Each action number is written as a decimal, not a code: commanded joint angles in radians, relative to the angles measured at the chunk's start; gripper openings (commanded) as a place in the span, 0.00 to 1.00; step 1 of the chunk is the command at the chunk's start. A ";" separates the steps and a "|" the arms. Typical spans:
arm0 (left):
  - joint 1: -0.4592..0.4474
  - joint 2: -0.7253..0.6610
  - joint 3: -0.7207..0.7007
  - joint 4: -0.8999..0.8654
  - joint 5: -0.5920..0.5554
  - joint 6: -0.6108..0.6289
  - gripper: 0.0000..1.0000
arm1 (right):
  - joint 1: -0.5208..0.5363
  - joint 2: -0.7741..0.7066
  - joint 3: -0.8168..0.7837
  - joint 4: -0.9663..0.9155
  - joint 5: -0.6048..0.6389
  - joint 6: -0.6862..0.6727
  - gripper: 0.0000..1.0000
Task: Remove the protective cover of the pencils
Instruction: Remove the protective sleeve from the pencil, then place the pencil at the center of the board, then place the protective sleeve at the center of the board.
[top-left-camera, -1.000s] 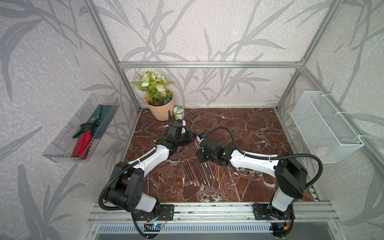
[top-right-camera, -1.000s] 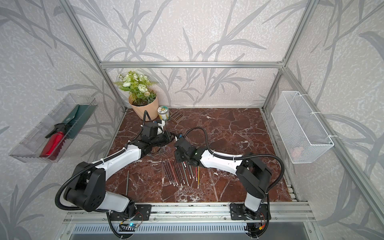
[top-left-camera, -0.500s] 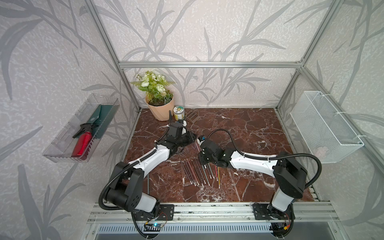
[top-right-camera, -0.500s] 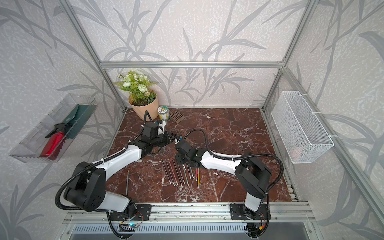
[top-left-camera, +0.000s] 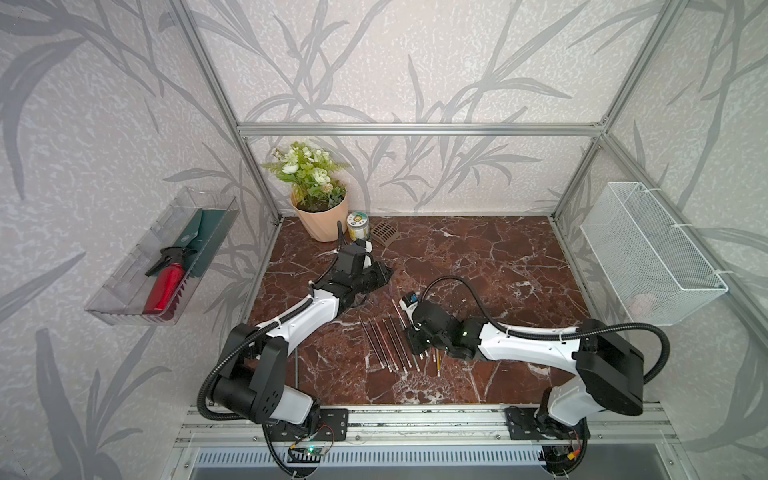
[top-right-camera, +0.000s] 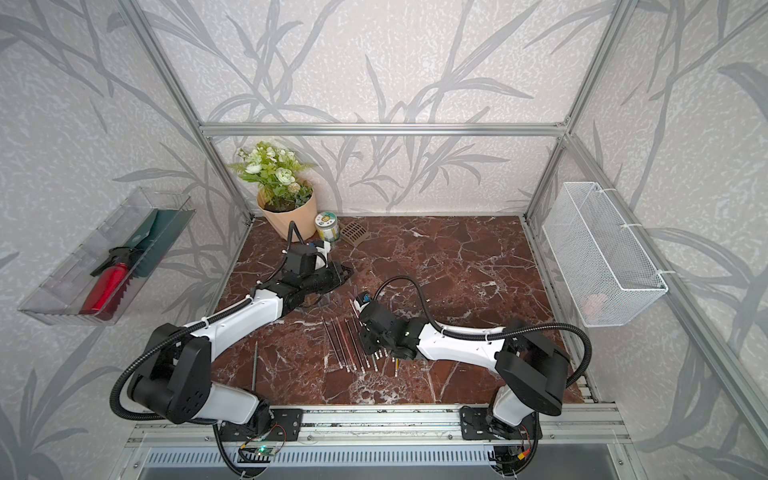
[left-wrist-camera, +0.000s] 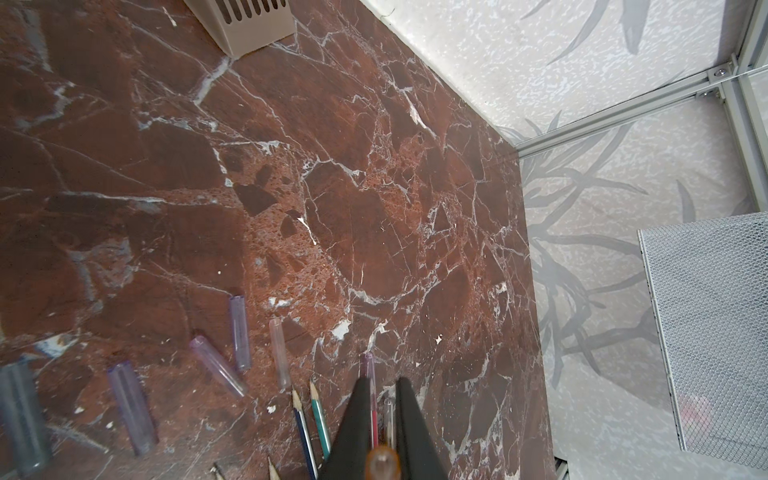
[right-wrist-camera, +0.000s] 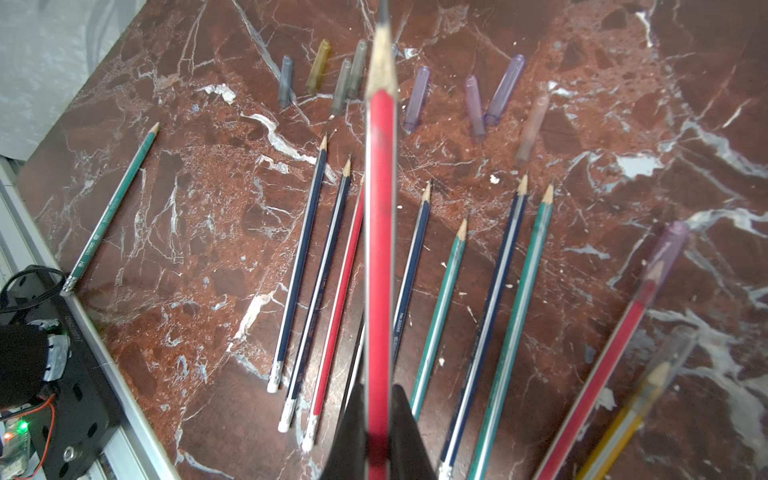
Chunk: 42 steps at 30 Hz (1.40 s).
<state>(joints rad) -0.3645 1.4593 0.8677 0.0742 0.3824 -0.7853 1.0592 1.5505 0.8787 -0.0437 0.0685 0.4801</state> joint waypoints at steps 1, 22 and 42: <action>0.004 -0.026 -0.003 -0.012 -0.022 0.005 0.00 | -0.002 -0.036 -0.016 0.039 0.024 0.008 0.00; 0.004 0.009 0.017 -0.023 -0.003 -0.003 0.00 | -0.166 0.208 0.114 -0.146 -0.032 0.120 0.00; 0.004 0.020 0.020 -0.017 0.009 -0.008 0.00 | -0.177 0.278 0.144 -0.171 -0.031 0.124 0.22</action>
<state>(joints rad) -0.3645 1.4746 0.8680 0.0589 0.3870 -0.7876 0.8879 1.8145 1.0092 -0.1837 0.0341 0.6022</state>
